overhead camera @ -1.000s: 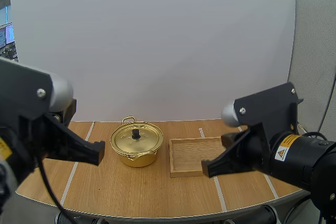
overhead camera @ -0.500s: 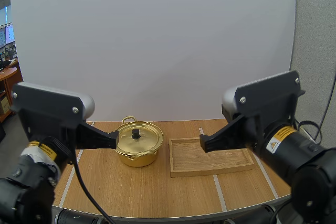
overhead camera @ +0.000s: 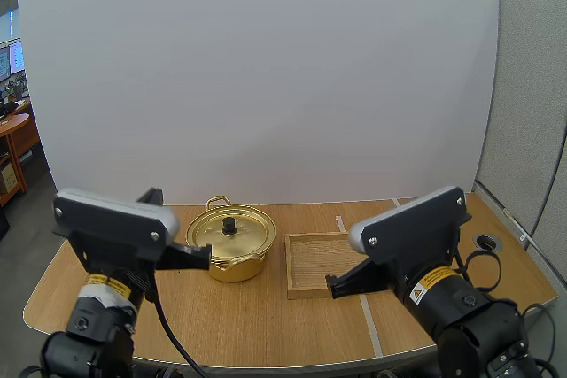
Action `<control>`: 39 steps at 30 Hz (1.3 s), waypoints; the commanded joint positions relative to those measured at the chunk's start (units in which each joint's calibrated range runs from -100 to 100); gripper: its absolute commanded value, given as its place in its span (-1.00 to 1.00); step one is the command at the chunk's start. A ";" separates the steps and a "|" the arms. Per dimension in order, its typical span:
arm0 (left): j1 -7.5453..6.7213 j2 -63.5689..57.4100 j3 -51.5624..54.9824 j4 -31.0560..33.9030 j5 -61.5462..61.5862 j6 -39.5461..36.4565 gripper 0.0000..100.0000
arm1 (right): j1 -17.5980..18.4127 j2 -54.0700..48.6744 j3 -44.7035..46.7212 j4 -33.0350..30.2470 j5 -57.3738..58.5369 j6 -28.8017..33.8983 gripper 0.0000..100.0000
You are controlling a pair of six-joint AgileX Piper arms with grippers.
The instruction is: Open the pot, put the pineapple inside, and close it
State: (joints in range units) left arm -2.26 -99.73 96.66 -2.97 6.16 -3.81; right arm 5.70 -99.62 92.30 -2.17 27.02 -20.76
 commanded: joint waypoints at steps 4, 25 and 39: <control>0.00 -0.27 3.34 0.59 -5.33 -0.21 -1.00 | -4.73 -0.38 3.92 3.79 -4.71 -0.45 -1.00; 0.00 -0.27 3.34 0.28 13.60 -6.83 -1.00 | -5.48 -0.38 7.70 5.22 4.01 -0.45 -1.00; 0.31 -0.27 3.34 0.28 23.87 -6.83 -1.00 | -5.48 -0.38 7.70 5.22 4.17 2.16 -1.00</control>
State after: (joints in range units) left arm -2.04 -99.73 99.93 -2.97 30.23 -10.09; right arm 0.42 -99.62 100.00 2.64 31.21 -19.19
